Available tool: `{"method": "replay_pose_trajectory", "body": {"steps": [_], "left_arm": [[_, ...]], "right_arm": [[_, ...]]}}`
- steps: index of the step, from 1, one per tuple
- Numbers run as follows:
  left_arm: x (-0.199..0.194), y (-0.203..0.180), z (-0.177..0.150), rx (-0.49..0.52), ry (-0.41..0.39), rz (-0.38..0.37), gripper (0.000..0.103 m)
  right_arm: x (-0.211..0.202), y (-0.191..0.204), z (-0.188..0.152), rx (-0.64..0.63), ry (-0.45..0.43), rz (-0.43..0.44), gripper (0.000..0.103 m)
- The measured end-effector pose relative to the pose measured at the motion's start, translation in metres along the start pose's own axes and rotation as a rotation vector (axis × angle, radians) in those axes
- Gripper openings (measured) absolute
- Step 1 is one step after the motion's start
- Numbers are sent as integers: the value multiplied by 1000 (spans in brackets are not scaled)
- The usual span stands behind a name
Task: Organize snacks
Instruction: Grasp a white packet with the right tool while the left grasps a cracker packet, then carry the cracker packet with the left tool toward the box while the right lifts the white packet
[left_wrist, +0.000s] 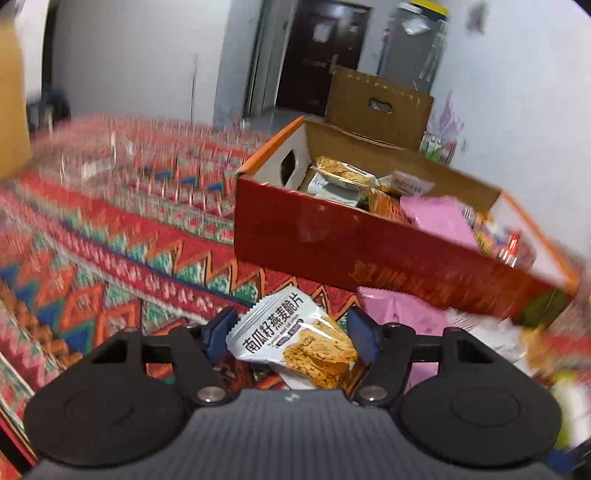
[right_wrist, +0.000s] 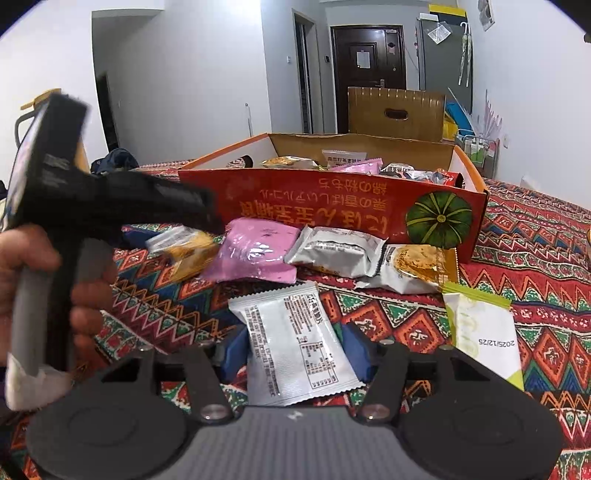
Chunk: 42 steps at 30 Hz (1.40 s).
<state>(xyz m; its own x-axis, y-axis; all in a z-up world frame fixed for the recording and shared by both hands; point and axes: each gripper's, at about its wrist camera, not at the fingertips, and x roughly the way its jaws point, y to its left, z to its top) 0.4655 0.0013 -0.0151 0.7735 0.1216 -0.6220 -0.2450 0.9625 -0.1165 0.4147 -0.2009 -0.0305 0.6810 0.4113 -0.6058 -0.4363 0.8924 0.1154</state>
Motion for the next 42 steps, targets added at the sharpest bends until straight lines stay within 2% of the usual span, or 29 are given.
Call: {"method": "replay_pose_trajectory", "body": {"steps": [2, 4, 6, 9, 10, 12, 13, 15, 18, 19, 21, 24, 25, 26, 27, 28, 29, 33, 36, 40, 42], "left_arm": [[-8, -3, -9, 53, -36, 13, 55], [-19, -6, -18, 136, -54, 42, 53], [-35, -4, -25, 203, -42, 38, 51], [-72, 7, -38, 306, -18, -79, 50], [-87, 10, -44, 352, -15, -137, 53], [-108, 15, -59, 413, -34, -201, 70], [-117, 17, -66, 429, -46, -193, 84], [-125, 19, -77, 396, -41, -152, 87], [-126, 23, -84, 213, 13, -70, 88], [-130, 23, -87, 148, 7, -53, 89], [-131, 23, -91, 111, -11, -102, 93], [-120, 12, -93, 164, 1, -126, 89], [-113, 11, -91, 150, 38, -142, 82], [-110, 10, -90, 122, 23, -140, 65], [-109, 9, -89, 105, 20, -123, 60], [-108, 7, -88, 116, 23, -128, 46], [-109, 7, -88, 123, 25, -150, 43], [-129, 21, -93, 73, 25, -217, 41], [-166, 42, -93, 21, -60, -295, 41], [-204, 60, -81, 64, -164, -352, 41], [-209, 64, -70, 80, -194, -379, 41]], "right_arm": [[-2, -2, -1, 6, 4, -12, 53], [-5, -7, -1, 31, 5, -17, 52], [-7, -11, 0, 57, 7, -16, 51], [-7, -13, 0, 64, 7, -21, 51], [-7, -12, 0, 56, 8, -26, 51], [-6, -9, 0, 40, 10, -37, 51], [-5, -8, 0, 31, 11, -43, 51], [-5, -5, -1, 16, 12, -51, 51], [-5, -6, -1, 11, 10, -51, 51], [-5, -5, -2, 8, 8, -51, 51], [-5, -5, -2, 0, 5, -53, 51], [-5, -5, -4, -1, -1, -52, 51], [-6, -5, -4, 3, -2, -49, 51], [-7, -7, -4, 11, -3, -45, 50], [-8, -8, -5, 18, -3, -44, 50], [-10, -7, -7, 19, -3, -57, 50], [-11, -5, -8, 15, -3, -77, 50], [-29, 14, -23, -3, -4, -149, 45], [-56, 29, -42, 40, -9, -152, 43], [-86, 45, -59, 120, -29, -128, 40], [-91, 52, -59, 85, -25, -118, 40]]}}
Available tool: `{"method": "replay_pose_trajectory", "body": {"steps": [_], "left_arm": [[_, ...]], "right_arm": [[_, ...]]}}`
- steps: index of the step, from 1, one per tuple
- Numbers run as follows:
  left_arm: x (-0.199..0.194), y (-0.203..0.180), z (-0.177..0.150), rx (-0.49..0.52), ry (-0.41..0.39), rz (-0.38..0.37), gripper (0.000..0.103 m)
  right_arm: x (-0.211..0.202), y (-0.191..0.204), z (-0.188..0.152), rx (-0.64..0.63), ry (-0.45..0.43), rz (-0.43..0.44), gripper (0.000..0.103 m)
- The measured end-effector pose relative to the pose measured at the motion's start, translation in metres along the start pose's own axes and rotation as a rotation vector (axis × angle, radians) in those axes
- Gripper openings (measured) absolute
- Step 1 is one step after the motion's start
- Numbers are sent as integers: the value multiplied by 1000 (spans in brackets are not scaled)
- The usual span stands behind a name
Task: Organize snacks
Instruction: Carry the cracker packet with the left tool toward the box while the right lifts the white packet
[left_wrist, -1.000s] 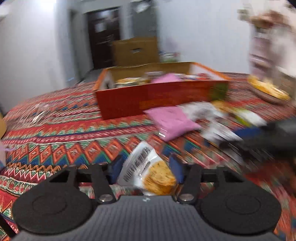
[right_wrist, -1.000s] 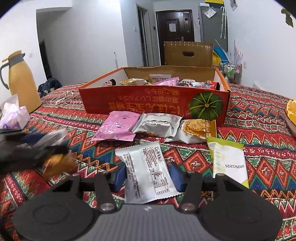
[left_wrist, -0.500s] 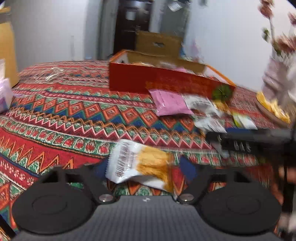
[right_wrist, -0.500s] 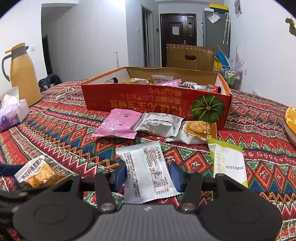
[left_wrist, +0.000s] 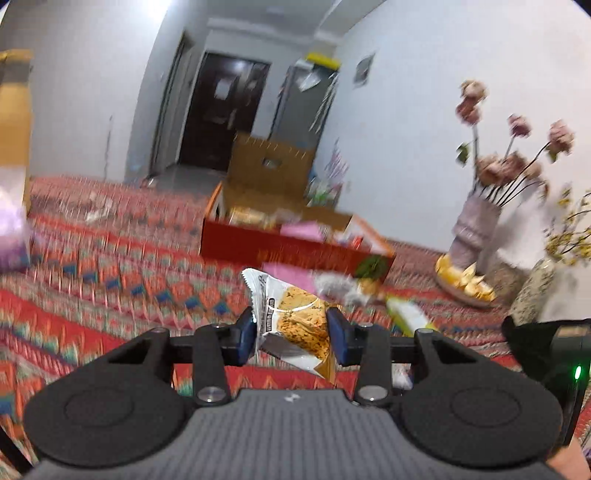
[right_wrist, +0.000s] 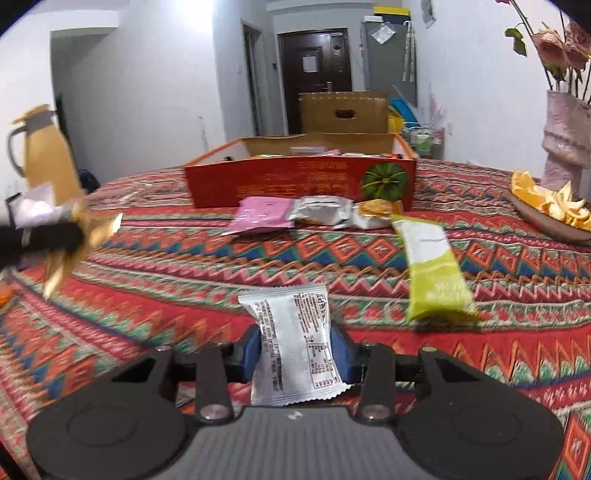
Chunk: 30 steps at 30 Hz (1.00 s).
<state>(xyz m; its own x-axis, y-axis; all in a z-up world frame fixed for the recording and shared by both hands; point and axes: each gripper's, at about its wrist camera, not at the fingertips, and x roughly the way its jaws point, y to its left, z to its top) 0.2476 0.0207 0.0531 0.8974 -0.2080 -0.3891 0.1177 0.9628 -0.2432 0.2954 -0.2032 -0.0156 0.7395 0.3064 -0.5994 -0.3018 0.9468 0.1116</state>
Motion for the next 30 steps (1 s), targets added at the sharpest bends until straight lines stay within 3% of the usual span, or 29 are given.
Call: {"method": "replay_pose_trajectory", "body": {"steps": [3, 10, 17, 22, 24, 26, 30], "left_arm": [[7, 4, 18, 8, 17, -40, 41], [32, 20, 61, 6, 19, -16, 41], [85, 25, 116, 37, 0, 4, 41], [159, 21, 139, 75, 20, 50, 41], [188, 23, 143, 87, 29, 123, 41], [217, 29, 143, 93, 53, 172, 41], [261, 48, 137, 69, 119, 169, 43]], "right_arm": [[-8, 2, 9, -7, -29, -31, 39], [-27, -9, 36, 21, -144, 62, 39], [-17, -15, 114, -116, -214, 145, 39], [52, -15, 182, -124, -213, 212, 39], [97, -19, 204, -67, -164, 233, 39], [135, -18, 217, -45, -118, 219, 39], [203, -10, 228, -47, -55, 183, 40]]}}
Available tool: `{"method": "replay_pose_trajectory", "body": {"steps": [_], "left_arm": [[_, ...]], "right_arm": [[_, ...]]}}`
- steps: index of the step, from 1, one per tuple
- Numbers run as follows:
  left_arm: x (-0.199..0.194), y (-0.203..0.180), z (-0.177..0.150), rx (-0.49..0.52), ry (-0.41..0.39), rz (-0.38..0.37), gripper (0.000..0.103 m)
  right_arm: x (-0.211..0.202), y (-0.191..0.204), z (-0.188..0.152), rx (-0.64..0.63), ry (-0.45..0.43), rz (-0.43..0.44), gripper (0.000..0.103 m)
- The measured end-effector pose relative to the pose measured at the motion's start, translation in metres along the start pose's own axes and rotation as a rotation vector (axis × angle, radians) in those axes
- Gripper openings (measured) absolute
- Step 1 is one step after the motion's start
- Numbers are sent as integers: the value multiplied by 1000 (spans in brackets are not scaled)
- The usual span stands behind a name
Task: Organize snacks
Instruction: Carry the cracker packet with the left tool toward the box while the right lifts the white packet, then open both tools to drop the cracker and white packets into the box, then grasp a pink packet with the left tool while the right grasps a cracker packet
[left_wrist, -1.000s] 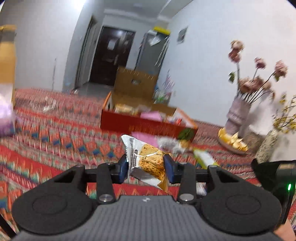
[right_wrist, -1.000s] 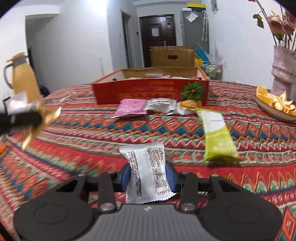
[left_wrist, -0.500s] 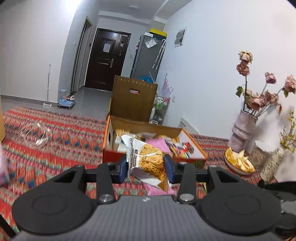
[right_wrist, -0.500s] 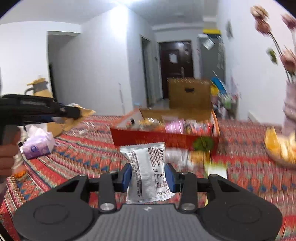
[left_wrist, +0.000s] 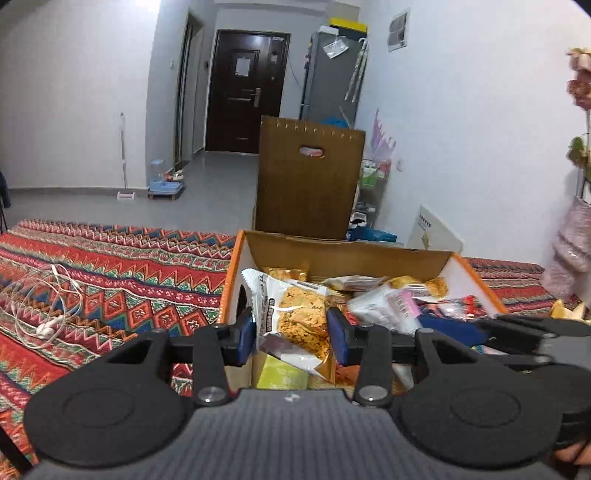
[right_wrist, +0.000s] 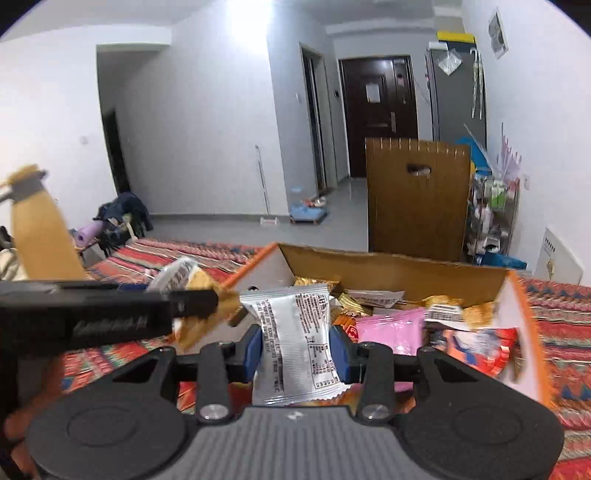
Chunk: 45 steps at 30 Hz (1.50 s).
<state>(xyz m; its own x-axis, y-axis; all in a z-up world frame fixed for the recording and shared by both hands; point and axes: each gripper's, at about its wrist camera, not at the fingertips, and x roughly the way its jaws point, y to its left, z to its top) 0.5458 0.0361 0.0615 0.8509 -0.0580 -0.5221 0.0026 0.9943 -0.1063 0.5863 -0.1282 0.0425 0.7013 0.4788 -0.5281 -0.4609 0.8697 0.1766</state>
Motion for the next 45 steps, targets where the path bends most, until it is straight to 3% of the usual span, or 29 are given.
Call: {"method": "replay_pose_trajectory", "body": {"steps": [3, 6, 7, 10, 14, 18, 20, 27, 31, 34, 36, 45], "left_arm": [[20, 7, -11, -20, -19, 31, 46], [28, 11, -18, -25, -32, 20, 59], [28, 13, -19, -25, -36, 21, 60], [13, 16, -12, -42, -51, 26, 67], [-32, 14, -13, -9, -111, -25, 77], [-75, 3, -16, 33, -144, -29, 82], [-100, 0, -24, 29, -174, -25, 90], [-196, -13, -83, 55, -232, 34, 97], [-248, -17, -124, 48, -277, 9, 102], [-274, -17, -139, 13, -253, -32, 102], [-286, -21, -150, 13, -236, -30, 102], [-334, -33, -210, 41, -200, 8, 102]], "right_arm": [[37, -8, -6, 44, 23, 8, 57], [54, -12, -10, 47, 52, -3, 62], [48, -11, -13, 38, 49, -18, 63], [21, -12, -12, 27, 11, -61, 79], [-14, -12, -5, 10, -18, -98, 80], [-60, -4, -4, -21, -54, -118, 82], [-88, 3, -11, -39, -75, -120, 88], [-192, 30, -71, -40, -166, -118, 91], [-240, 43, -107, -27, -185, -123, 91], [-280, 57, -133, -40, -219, -145, 95], [-298, 63, -150, -33, -232, -161, 101], [-338, 72, -216, -15, -165, -207, 101]]}}
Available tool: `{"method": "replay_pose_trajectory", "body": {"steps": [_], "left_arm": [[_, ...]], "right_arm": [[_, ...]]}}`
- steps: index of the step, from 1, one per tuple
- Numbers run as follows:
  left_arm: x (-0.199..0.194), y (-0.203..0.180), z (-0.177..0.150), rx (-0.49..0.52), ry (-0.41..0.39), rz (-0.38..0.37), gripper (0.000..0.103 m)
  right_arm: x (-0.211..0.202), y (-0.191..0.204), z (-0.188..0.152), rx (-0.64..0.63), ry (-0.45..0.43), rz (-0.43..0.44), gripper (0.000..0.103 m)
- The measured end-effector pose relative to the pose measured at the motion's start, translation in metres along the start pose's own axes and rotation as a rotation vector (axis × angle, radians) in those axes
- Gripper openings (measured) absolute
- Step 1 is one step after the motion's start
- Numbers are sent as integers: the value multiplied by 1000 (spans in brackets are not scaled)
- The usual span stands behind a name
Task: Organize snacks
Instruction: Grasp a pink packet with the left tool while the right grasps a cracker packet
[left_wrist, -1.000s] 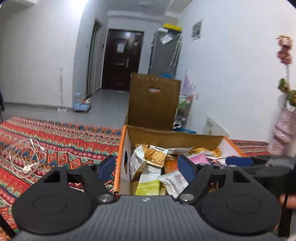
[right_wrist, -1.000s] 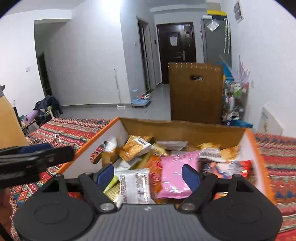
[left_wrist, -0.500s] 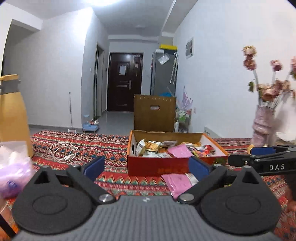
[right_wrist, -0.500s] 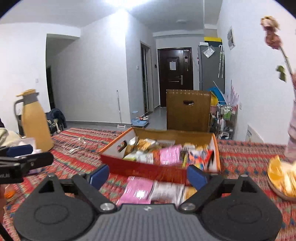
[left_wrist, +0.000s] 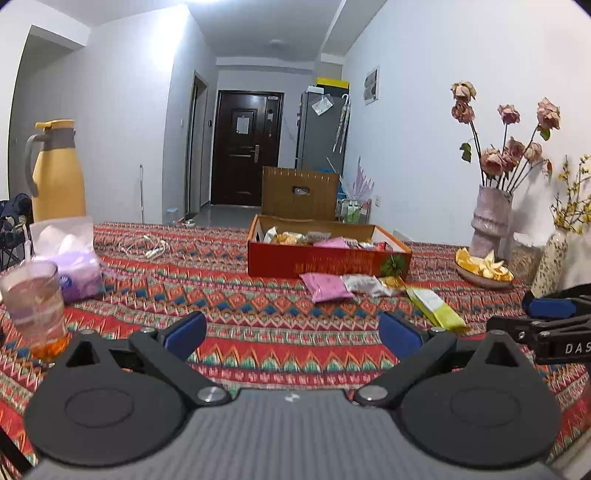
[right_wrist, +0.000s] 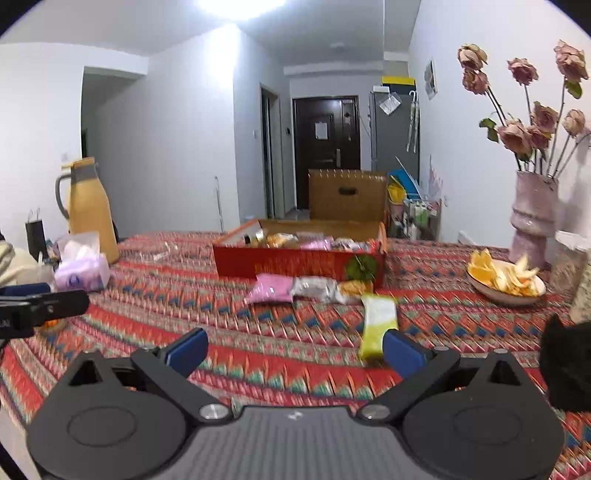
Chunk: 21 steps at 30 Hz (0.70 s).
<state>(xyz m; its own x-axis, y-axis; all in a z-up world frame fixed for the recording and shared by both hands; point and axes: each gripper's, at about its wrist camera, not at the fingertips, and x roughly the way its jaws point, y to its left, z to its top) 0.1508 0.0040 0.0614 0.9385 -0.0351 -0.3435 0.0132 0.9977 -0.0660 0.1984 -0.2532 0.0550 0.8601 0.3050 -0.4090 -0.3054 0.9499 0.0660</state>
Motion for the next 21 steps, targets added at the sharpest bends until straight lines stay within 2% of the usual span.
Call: {"method": "replay_pose_trajectory", "body": {"steps": [4, 7, 10, 12, 15, 19, 21], "left_arm": [[5, 0, -5, 15, 2, 0, 102], [19, -2, -4, -1, 25, -4, 102], [31, -9, 7, 29, 33, 14, 102], [36, -13, 16, 39, 16, 16, 102], [46, -19, 28, 80, -23, -2, 103], [79, -29, 42, 120, -2, 9, 103], [102, -33, 44, 133, 22, -14, 103]], "right_arm": [[-6, -4, -10, 20, 2, -20, 101], [7, -7, -14, 21, 20, -23, 101], [21, -12, -14, 33, 24, -11, 101], [27, -17, -6, 52, 40, 13, 101], [33, -22, 7, 16, 5, 62, 101], [65, -32, 29, -12, 19, 41, 101], [86, -38, 36, -21, 30, 28, 101]]}}
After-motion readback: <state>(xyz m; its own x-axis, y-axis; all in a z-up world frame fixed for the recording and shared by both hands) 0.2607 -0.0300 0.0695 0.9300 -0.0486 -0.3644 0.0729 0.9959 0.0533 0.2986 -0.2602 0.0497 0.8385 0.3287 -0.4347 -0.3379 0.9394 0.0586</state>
